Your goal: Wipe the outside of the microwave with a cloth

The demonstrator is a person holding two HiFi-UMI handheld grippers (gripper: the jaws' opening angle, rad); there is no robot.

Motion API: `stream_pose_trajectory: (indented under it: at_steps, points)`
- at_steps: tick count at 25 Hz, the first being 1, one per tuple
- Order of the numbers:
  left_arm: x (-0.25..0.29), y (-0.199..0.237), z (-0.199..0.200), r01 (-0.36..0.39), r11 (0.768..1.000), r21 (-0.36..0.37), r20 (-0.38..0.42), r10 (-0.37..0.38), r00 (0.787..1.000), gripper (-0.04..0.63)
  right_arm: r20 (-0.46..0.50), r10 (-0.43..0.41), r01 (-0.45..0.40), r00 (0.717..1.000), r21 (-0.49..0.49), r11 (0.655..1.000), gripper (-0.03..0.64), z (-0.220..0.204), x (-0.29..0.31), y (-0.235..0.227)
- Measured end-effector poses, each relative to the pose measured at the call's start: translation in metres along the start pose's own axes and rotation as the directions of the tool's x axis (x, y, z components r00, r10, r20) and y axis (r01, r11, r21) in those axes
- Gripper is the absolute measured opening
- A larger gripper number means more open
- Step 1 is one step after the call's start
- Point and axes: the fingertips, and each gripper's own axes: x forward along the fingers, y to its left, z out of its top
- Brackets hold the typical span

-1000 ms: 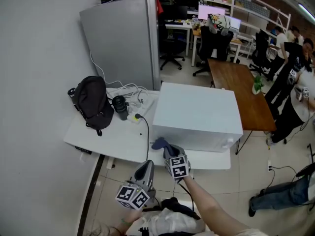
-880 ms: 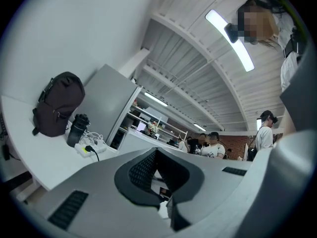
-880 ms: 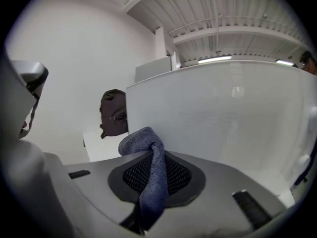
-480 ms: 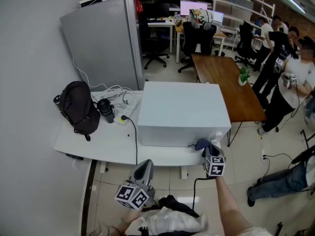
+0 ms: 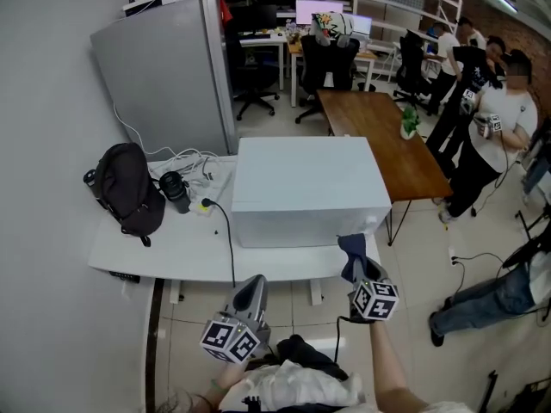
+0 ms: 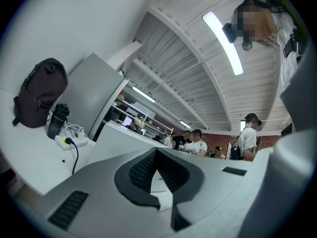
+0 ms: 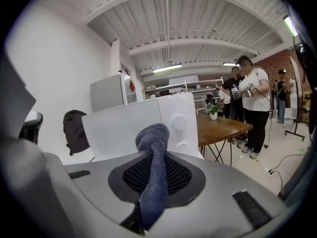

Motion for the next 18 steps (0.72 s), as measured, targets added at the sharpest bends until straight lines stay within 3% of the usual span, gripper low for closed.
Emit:
stream_pose_trajectory:
  at_steps: [8, 14, 18]
  points:
    - [-0.058, -0.020, -0.026, 0.047, 0.998, -0.039, -0.069, -0.049, 0.996, -0.014, 0.030, 0.050, -0.053, 0.998, 0.095, 0.994, 0.075, -0.026, -0.135, 0.077]
    - [-0.078, -0.056, -0.027, 0.096, 0.995, -0.026, -0.055, -0.097, 0.994, -0.014, 0.030, 0.047, -0.050, 0.998, 0.122, 0.991, 0.075, -0.036, -0.202, 0.083]
    - [-0.100, -0.090, -0.040, 0.100, 0.995, -0.020, -0.057, -0.101, 0.993, -0.014, 0.023, 0.089, -0.091, 0.996, 0.092, 0.992, 0.075, -0.039, -0.244, 0.085]
